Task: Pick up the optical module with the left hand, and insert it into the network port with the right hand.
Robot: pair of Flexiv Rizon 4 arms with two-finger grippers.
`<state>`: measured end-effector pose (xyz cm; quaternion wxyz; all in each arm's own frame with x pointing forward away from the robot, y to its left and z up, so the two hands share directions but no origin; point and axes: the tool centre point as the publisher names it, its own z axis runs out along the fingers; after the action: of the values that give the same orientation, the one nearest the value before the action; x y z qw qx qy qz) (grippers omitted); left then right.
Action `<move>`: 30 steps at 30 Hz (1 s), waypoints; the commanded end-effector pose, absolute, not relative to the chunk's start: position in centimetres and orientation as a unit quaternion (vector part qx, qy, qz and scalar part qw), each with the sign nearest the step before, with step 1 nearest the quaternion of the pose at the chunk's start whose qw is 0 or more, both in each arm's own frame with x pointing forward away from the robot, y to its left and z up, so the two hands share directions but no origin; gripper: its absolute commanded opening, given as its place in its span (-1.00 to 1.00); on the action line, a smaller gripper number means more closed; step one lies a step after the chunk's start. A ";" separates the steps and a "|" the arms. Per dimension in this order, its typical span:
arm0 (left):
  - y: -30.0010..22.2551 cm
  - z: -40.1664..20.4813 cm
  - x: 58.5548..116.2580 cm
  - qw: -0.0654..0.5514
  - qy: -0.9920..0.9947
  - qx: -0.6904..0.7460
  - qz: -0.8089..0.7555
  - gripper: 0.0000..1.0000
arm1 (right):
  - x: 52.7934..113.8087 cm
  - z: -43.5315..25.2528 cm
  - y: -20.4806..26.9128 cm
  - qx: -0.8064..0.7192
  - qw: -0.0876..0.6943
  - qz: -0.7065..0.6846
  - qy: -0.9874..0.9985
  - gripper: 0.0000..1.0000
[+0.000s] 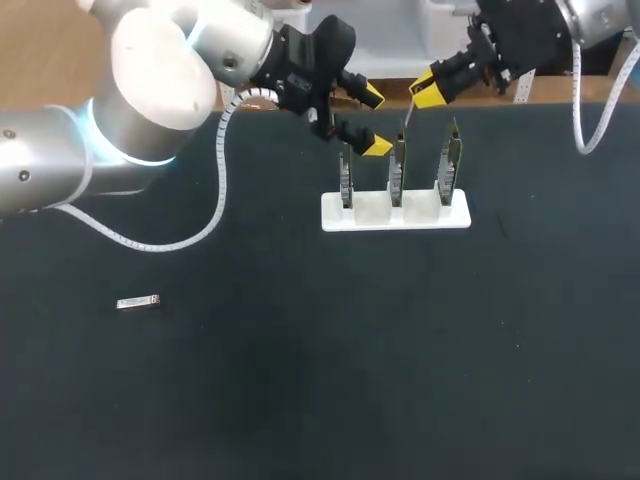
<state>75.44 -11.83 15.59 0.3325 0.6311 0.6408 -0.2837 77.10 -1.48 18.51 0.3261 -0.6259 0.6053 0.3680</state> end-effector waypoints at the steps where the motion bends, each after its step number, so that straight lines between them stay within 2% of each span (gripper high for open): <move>1: -12.0 15.5 75.8 0.322 0.645 0.633 -0.282 1.00 | 76.8 18.6 -1.5 -0.626 0.328 0.364 0.606 -1.00; 30: -12.1 15.3 76.1 0.313 0.649 0.634 -0.283 1.00 | 76.4 18.6 -0.6 -0.655 0.307 0.331 0.606 -1.00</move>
<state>75.96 -11.98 15.25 0.3158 0.6329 0.6477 -0.2834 76.81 -0.98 18.51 0.3068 -0.6544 0.6033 0.3370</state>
